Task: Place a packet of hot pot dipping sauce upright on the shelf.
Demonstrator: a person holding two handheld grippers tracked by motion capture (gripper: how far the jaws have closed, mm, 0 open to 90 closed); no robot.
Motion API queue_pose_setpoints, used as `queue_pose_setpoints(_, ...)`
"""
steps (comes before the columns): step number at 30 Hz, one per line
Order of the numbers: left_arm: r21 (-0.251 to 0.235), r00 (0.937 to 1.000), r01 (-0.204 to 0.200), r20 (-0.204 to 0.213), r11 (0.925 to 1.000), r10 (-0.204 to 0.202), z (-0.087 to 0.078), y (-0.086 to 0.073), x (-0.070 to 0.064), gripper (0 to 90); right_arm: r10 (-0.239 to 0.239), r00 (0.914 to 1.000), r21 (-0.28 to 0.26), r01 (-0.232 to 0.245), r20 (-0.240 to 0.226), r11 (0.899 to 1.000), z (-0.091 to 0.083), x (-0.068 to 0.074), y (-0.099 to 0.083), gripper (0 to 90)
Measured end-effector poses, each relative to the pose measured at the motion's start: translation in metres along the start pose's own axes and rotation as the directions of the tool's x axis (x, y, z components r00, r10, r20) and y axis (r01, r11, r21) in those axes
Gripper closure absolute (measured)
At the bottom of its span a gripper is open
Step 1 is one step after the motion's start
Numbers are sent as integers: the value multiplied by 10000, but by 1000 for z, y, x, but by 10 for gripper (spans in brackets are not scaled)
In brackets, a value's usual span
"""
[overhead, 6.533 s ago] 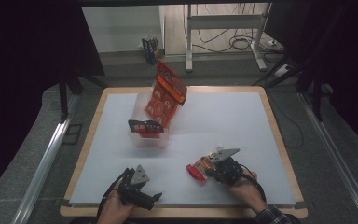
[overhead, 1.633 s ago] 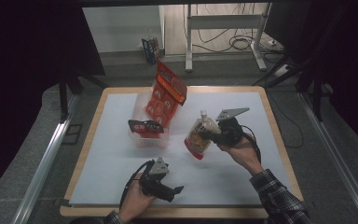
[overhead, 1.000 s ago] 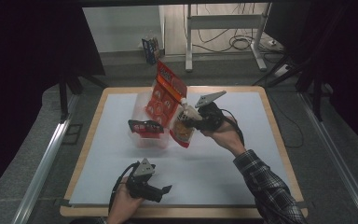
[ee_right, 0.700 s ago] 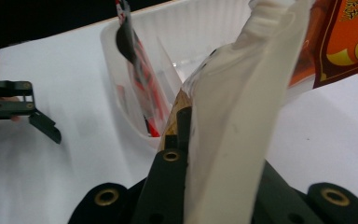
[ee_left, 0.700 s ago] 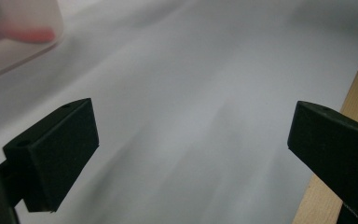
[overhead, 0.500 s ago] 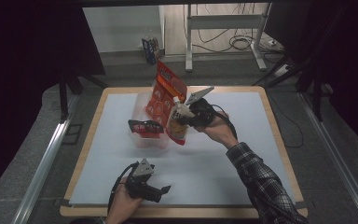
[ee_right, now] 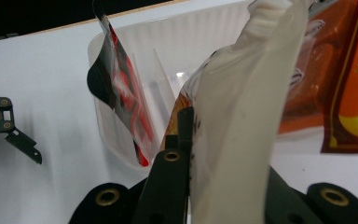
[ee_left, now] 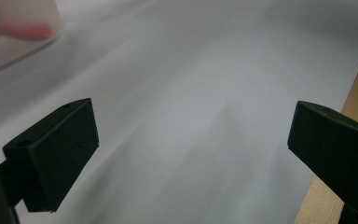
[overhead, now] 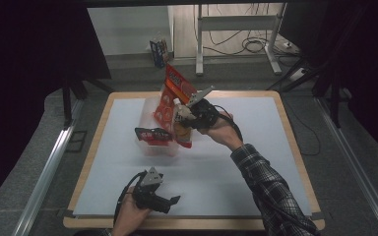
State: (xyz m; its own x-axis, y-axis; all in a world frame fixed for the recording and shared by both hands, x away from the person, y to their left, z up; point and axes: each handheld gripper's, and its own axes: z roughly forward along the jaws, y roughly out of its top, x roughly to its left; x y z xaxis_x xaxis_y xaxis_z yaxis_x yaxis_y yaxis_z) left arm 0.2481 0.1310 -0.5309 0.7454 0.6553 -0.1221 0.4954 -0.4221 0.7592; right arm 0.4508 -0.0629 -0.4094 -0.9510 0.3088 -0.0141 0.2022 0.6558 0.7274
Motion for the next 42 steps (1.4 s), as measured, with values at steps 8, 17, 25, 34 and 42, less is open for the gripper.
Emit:
queue_pose_setpoints(8,26,10000,-25,10,10000,25,0,0,0,17,-204,9998,54,204,-24,9998,11,4,8,874)
queue_pose_setpoints(17,41,10000,-25,24,10000,25,1,0,0,17,-204,9997,-62,203,-118,9998,27,8,17,877)
queue_pose_setpoints(25,49,10000,-55,22,10000,55,1,0,-1,16,-239,9996,-236,236,-127,9994,38,11,23,880)
queue_pose_setpoints(34,30,10000,-36,37,10000,36,0,0,0,17,-190,9992,-408,176,-359,9990,57,17,29,881)
queue_pose_setpoints(42,45,10000,-58,38,10000,58,0,0,-1,16,-129,9980,-306,111,-617,9995,69,18,18,879)
